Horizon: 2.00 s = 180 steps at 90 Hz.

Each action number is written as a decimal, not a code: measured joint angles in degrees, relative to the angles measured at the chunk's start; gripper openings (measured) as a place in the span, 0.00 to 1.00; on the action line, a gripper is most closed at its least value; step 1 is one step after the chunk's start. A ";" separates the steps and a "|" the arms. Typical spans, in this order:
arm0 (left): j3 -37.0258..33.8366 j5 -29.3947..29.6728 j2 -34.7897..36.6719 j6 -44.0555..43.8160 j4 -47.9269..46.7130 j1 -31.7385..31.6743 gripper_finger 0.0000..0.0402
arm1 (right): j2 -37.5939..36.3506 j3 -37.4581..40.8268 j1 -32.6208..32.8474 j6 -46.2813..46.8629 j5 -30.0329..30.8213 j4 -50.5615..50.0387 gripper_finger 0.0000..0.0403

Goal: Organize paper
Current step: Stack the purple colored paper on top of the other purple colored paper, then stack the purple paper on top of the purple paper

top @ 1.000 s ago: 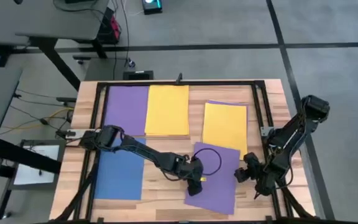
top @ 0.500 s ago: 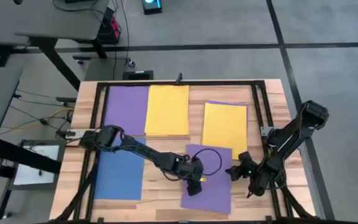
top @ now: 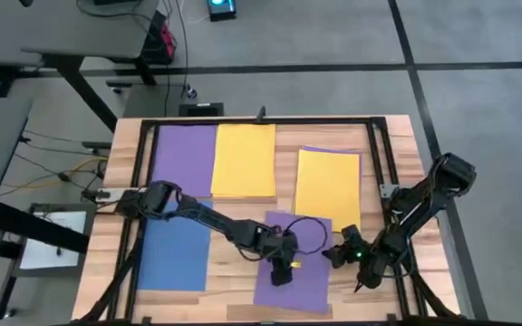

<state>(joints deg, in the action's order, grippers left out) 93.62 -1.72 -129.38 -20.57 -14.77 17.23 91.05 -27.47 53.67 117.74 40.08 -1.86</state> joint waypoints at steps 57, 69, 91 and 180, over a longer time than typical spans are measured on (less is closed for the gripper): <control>0.00 1.78 -2.91 2.14 5.47 -0.47 0.20 | 0.39 -1.06 -7.82 -14.55 -3.03 9.70 0.35; 1.18 1.78 -2.84 2.86 4.13 -0.47 0.20 | 0.36 -1.06 -9.55 -16.55 -2.64 9.27 0.20; 9.29 1.99 0.95 -0.65 -13.07 -0.54 0.20 | 0.25 -2.02 -10.25 -27.41 -10.56 8.40 0.00; 21.27 34.32 54.62 -4.01 -66.93 9.13 0.20 | 1.41 -36.77 -60.00 -63.79 -33.76 10.58 0.00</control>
<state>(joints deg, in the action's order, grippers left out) 114.89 32.60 -74.76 -24.58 -81.70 26.36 92.47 -64.24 -6.33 53.95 6.32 8.72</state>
